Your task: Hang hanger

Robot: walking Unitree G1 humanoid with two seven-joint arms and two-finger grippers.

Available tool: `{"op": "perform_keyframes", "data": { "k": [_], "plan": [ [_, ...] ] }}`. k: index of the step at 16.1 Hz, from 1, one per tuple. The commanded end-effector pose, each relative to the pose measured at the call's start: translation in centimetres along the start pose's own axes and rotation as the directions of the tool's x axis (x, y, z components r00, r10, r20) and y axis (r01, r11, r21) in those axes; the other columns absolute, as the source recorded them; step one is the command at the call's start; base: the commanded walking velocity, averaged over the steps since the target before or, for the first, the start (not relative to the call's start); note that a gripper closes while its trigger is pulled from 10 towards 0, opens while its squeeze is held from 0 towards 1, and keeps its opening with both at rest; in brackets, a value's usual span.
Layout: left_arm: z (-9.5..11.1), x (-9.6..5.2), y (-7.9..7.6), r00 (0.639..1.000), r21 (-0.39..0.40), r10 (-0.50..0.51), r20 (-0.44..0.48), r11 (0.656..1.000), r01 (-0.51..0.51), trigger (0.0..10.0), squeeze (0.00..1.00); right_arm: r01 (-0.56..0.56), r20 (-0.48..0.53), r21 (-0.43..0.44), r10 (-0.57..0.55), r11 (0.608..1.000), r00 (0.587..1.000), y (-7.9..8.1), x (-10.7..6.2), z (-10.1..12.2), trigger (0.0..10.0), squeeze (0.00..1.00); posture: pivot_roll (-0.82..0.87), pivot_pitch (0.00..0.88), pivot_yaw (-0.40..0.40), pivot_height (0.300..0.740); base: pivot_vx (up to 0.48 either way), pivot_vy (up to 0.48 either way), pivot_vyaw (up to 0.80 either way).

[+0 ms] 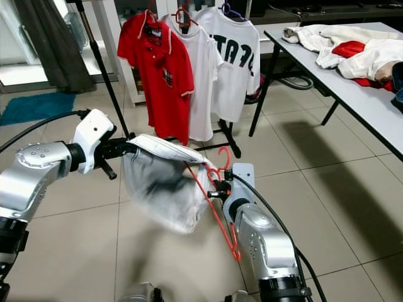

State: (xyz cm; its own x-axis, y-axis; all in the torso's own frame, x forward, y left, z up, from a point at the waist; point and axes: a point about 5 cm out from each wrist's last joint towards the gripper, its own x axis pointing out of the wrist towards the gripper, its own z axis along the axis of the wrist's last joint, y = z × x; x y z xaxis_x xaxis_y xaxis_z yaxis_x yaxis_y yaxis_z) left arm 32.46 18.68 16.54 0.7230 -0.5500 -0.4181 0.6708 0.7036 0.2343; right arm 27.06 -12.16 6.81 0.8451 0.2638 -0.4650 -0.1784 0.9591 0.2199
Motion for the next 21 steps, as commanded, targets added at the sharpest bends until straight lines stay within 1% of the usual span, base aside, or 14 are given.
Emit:
{"op": "perform_keyframes", "data": {
  "k": [1,3,4,6,7,10,11,13,15,17,18,20,21],
  "plan": [
    [0.4,-0.5,1.4,0.996,-0.013,0.093,-0.004,0.996,-0.093,0.0,0.0,0.016,0.003,-0.02,-0.015,1.0,1.0,-0.3,-0.5,0.1,10.0,0.0,0.04,0.0,0.042,0.705,0.0,0.0,0.0],
    [-0.1,-0.4,1.8,0.989,-0.023,0.141,-0.036,0.99,-0.141,0.0,0.0,-0.005,-0.019,-0.065,0.003,0.998,1.0,-0.4,-1.0,-0.4,10.0,0.0,0.04,0.0,0.044,0.705,0.0,0.0,0.0],
    [-0.2,-0.4,2.1,0.987,-0.029,0.157,-0.042,0.987,-0.159,0.0,0.0,-0.035,-0.028,-0.082,0.033,0.996,0.999,-0.2,-1.3,-0.5,10.0,0.0,0.04,0.0,0.047,0.705,0.0,0.0,0.0],
    [-0.1,-0.3,2.1,0.987,-0.038,0.159,-0.037,0.986,-0.16,0.0,0.0,-0.058,-0.039,-0.102,0.054,0.993,0.998,-0.2,-1.6,-0.6,10.0,0.0,0.03,0.0,0.046,0.705,0.0,0.0,0.0],
    [0.0,-0.2,2.0,0.987,-0.042,0.156,-0.034,0.987,-0.157,0.0,0.0,-0.056,-0.039,-0.097,0.052,0.994,0.998,-0.3,-1.6,-0.6,10.0,0.0,0.03,0.0,0.044,0.705,0.0,0.0,0.0],
    [0.1,-0.3,1.8,0.988,-0.051,0.149,-0.032,0.987,-0.15,0.0,0.0,0.002,-0.053,-0.077,-0.006,0.997,0.999,-0.8,-1.6,-0.6,10.0,0.0,0.04,0.0,0.035,0.705,0.0,0.0,0.0],
    [0.0,-0.3,1.9,0.987,-0.056,0.158,-0.034,0.986,-0.16,0.0,0.0,0.007,-0.061,-0.079,-0.011,0.997,0.998,-0.9,-1.7,-0.7,10.0,0.0,0.04,0.0,0.032,0.705,0.0,0.0,0.0],
    [-0.2,-0.5,2.2,0.982,-0.069,0.186,-0.043,0.98,-0.189,0.0,0.0,0.029,-0.073,-0.113,-0.037,0.993,0.997,-1.1,-2.0,-0.9,10.0,0.0,0.05,0.0,0.03,0.705,0.0,0.0,0.0],
    [-0.4,-0.5,2.8,0.971,-0.088,0.23,-0.062,0.968,-0.234,0.0,0.0,0.008,-0.065,-0.132,-0.017,0.991,0.998,-0.9,-2.4,-0.8,10.0,0.0,0.04,0.0,0.036,0.705,0.0,0.0,0.0],
    [-0.4,-0.4,3.1,0.965,-0.101,0.251,-0.07,0.961,-0.257,0.0,0.0,-0.008,-0.045,-0.14,0.002,0.99,0.999,-1.0,-2.7,-0.3,10.0,0.0,0.04,0.0,0.039,0.705,0.0,0.0,0.0],
    [-0.6,-0.3,3.3,0.96,-0.115,0.268,-0.082,0.954,-0.276,0.0,0.0,-0.041,-0.034,-0.154,0.036,0.987,0.999,-1.2,-3.2,0.3,10.0,0.0,0.04,0.0,0.039,0.705,0.0,0.0,0.0],
    [-1.0,-0.2,3.5,0.953,-0.118,0.284,-0.101,0.948,-0.295,0.0,0.0,-0.1,-0.038,-0.172,0.095,0.98,0.995,-1.3,-3.9,0.8,10.0,0.0,0.03,0.0,0.044,0.705,0.0,0.0,0.0],
    [-1.2,0.0,3.5,0.95,-0.116,0.291,-0.115,0.946,-0.303,0.0,0.0,-0.146,-0.045,-0.187,0.14,0.971,0.989,-1.5,-4.5,1.2,10.0,0.0,0.02,0.0,0.046,0.705,0.0,0.0,0.0]
  ]
}}
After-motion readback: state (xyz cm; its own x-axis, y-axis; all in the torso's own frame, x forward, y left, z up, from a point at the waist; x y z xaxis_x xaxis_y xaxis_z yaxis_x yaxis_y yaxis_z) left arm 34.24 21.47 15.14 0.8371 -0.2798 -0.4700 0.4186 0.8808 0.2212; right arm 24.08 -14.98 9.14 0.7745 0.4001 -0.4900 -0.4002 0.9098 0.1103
